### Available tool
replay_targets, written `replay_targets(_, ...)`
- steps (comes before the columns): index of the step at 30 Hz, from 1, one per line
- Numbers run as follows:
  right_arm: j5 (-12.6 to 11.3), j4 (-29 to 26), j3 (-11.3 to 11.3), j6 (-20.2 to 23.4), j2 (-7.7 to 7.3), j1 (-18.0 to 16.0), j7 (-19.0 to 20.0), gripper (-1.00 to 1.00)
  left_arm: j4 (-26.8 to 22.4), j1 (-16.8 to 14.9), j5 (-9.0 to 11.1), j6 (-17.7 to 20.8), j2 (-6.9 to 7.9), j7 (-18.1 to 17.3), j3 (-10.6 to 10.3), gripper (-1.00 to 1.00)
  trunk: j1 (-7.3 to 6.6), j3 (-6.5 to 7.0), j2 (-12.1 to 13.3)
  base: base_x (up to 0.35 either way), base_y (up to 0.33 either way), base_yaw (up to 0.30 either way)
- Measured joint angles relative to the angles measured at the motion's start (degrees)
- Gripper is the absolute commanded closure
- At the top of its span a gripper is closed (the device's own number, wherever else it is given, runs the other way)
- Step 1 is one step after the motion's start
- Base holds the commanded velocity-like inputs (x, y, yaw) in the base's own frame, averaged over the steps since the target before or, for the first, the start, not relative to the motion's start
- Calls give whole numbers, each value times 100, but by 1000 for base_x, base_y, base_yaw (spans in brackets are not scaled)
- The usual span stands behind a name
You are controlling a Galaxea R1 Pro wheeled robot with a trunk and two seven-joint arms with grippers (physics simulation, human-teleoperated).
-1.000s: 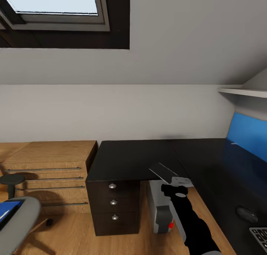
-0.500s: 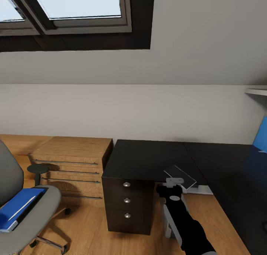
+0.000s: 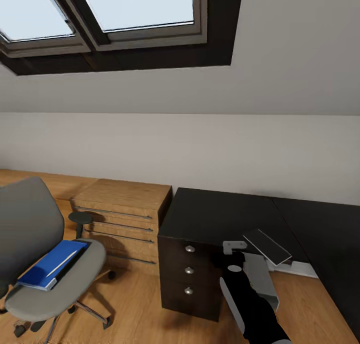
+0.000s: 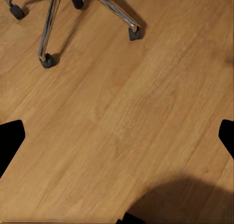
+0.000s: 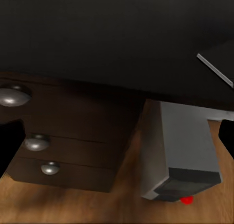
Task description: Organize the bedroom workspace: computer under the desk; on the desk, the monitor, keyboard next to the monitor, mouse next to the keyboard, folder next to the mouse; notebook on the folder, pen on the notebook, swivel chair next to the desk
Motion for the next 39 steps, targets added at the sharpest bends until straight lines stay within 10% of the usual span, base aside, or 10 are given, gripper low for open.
replay_targets(9,6,2,62,-2,0,0,-14,-100,9,0,-12,-34,14,-6,7,-100,0,0,0,0,0,280)
replay_targets(18,0,10,830,-39,-7,1,-507,-100,9,0,-48,-43,-2,-7,-42,-100,0,-7,0,0,0,280)
replay_targets(33,6,590,1406,-342,94,2,-641,-100,18,0,-51,-43,1,-9,-37,-100,0,-54,0,0,0,260)
replay_targets(39,15,1052,1948,-1082,106,2,-645,-100,25,0,-47,-44,1,-7,-28,-100,0,-96,0,0,0,179)
